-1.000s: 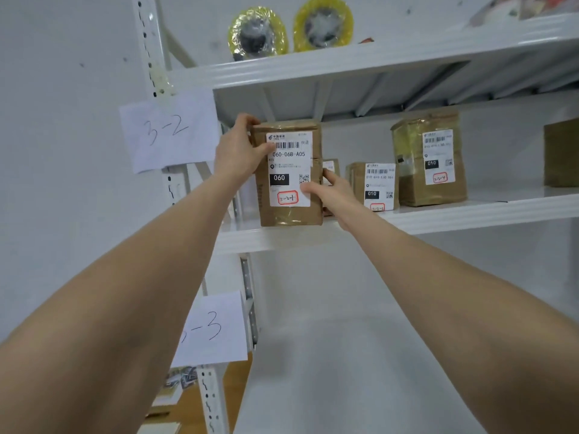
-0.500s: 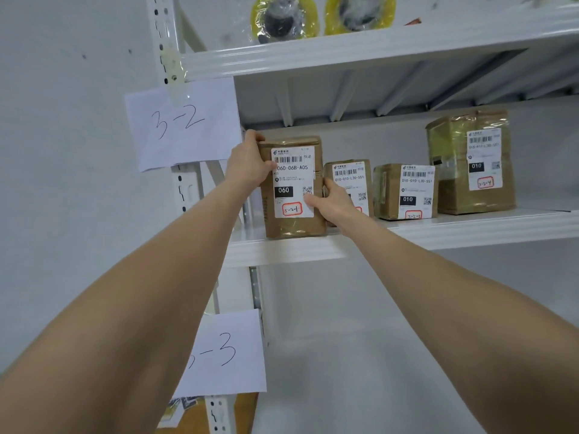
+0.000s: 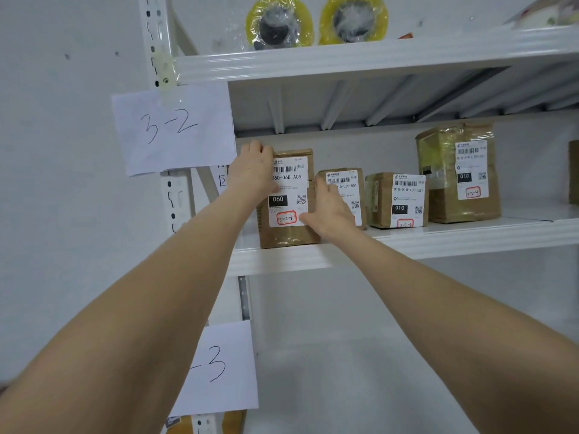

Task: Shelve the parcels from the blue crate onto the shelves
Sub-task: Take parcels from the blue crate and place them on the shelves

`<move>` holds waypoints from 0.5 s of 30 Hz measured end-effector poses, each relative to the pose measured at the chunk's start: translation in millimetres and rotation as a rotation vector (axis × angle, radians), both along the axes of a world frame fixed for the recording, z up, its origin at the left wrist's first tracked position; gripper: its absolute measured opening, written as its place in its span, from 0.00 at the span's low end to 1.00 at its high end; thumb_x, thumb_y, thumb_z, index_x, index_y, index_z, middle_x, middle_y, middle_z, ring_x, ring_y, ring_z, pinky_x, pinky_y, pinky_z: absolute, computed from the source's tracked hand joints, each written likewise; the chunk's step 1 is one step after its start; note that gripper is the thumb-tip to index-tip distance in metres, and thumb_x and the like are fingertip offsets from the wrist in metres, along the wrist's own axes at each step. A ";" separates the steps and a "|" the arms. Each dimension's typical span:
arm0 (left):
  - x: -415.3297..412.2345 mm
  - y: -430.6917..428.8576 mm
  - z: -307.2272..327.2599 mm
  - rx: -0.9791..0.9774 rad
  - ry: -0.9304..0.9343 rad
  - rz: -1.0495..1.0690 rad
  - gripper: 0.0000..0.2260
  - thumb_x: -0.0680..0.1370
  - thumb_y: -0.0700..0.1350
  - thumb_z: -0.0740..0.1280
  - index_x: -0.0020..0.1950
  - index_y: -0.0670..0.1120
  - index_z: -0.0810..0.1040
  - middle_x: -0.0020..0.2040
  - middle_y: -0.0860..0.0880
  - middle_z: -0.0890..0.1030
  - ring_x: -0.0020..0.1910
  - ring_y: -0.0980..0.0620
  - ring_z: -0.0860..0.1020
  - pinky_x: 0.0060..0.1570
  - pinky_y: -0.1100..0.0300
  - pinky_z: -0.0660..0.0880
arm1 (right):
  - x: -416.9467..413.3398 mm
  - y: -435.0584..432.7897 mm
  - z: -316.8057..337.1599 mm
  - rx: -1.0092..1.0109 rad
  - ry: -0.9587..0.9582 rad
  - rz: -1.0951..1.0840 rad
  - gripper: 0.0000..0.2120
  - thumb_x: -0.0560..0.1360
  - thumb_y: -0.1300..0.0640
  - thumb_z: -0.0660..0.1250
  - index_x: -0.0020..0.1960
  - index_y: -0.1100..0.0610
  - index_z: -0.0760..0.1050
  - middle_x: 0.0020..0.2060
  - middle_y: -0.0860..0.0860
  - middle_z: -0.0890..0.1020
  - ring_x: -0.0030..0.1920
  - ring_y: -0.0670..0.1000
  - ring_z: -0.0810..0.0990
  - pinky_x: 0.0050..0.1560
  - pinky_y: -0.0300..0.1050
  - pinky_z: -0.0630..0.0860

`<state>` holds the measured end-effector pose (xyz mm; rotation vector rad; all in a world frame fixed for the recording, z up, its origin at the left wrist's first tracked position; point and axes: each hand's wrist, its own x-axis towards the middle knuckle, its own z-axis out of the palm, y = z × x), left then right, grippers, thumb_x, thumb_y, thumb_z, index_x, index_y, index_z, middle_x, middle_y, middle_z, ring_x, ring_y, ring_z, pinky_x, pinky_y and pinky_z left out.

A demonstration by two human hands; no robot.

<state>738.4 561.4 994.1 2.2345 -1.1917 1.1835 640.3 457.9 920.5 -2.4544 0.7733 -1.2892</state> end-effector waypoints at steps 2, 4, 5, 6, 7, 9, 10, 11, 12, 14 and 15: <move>-3.3 -1.0 0.5 0.023 -0.029 0.009 0.29 0.72 0.47 0.73 0.68 0.43 0.65 0.65 0.44 0.68 0.65 0.45 0.67 0.57 0.52 0.71 | -1.3 6.9 0.9 -0.205 0.032 -0.090 0.43 0.73 0.56 0.72 0.78 0.54 0.48 0.75 0.55 0.56 0.72 0.57 0.61 0.64 0.52 0.69; -2.5 -1.9 0.4 0.030 -0.033 0.014 0.29 0.72 0.47 0.73 0.68 0.42 0.65 0.64 0.43 0.69 0.64 0.45 0.68 0.57 0.52 0.71 | -1.5 11.8 -0.2 -0.370 0.133 -0.128 0.43 0.74 0.56 0.71 0.78 0.55 0.45 0.77 0.55 0.46 0.76 0.57 0.53 0.66 0.52 0.67; -0.9 -2.3 0.1 0.031 -0.031 0.013 0.29 0.71 0.47 0.74 0.68 0.42 0.65 0.64 0.43 0.69 0.63 0.45 0.69 0.58 0.52 0.71 | 0.4 11.7 -1.9 -0.404 0.179 -0.137 0.41 0.75 0.56 0.70 0.78 0.55 0.47 0.78 0.55 0.43 0.76 0.57 0.51 0.66 0.52 0.68; 0.4 -2.7 0.0 0.034 -0.032 0.012 0.30 0.71 0.47 0.74 0.68 0.42 0.65 0.64 0.43 0.69 0.63 0.45 0.69 0.58 0.52 0.71 | 1.8 11.9 -3.7 -0.416 0.204 -0.146 0.39 0.75 0.57 0.69 0.78 0.55 0.49 0.78 0.55 0.42 0.77 0.57 0.50 0.65 0.52 0.69; 2.0 -3.3 -0.1 0.039 -0.034 0.011 0.31 0.71 0.46 0.74 0.68 0.42 0.65 0.64 0.44 0.69 0.63 0.45 0.70 0.58 0.52 0.72 | 4.2 11.6 -5.8 -0.427 0.215 -0.152 0.38 0.76 0.59 0.69 0.78 0.56 0.50 0.78 0.54 0.42 0.77 0.57 0.49 0.64 0.52 0.70; 4.3 -4.8 -0.5 0.048 -0.038 0.008 0.31 0.70 0.45 0.75 0.69 0.42 0.64 0.64 0.43 0.69 0.63 0.44 0.70 0.58 0.52 0.72 | 9.0 10.9 -8.2 -0.459 0.223 -0.159 0.35 0.76 0.61 0.67 0.77 0.57 0.52 0.78 0.55 0.43 0.77 0.58 0.48 0.65 0.51 0.70; 5.2 -5.5 -0.7 0.048 -0.035 0.004 0.31 0.71 0.45 0.75 0.69 0.42 0.64 0.64 0.43 0.69 0.63 0.44 0.70 0.58 0.51 0.72 | 11.0 10.4 -8.5 -0.468 0.229 -0.165 0.35 0.76 0.62 0.67 0.77 0.58 0.53 0.78 0.55 0.43 0.77 0.58 0.47 0.64 0.51 0.71; 6.1 -6.5 -1.0 0.046 -0.031 -0.001 0.32 0.71 0.45 0.74 0.69 0.42 0.64 0.64 0.43 0.69 0.63 0.44 0.70 0.58 0.51 0.72 | 12.7 9.7 -8.2 -0.470 0.234 -0.172 0.34 0.76 0.62 0.67 0.77 0.58 0.53 0.78 0.55 0.43 0.78 0.58 0.47 0.64 0.51 0.72; 7.3 -7.8 -1.5 0.045 -0.028 -0.005 0.31 0.71 0.45 0.74 0.69 0.42 0.64 0.64 0.43 0.68 0.63 0.44 0.70 0.58 0.51 0.72 | 14.2 9.2 -7.6 -0.466 0.241 -0.177 0.34 0.77 0.61 0.67 0.77 0.58 0.53 0.78 0.55 0.43 0.78 0.58 0.47 0.63 0.51 0.72; 9.9 -10.9 -2.5 0.045 -0.020 -0.016 0.31 0.71 0.44 0.74 0.70 0.42 0.63 0.64 0.43 0.68 0.63 0.44 0.70 0.58 0.51 0.72 | 18.1 7.4 -6.7 -0.455 0.248 -0.186 0.34 0.76 0.61 0.67 0.77 0.58 0.54 0.78 0.55 0.43 0.78 0.58 0.47 0.62 0.52 0.73; 11.4 -12.6 -2.9 0.045 -0.015 -0.021 0.31 0.71 0.44 0.74 0.70 0.42 0.63 0.64 0.43 0.68 0.62 0.44 0.71 0.58 0.51 0.72 | 20.0 6.6 -6.5 -0.452 0.250 -0.190 0.34 0.76 0.62 0.67 0.77 0.58 0.54 0.78 0.55 0.43 0.78 0.58 0.47 0.62 0.52 0.73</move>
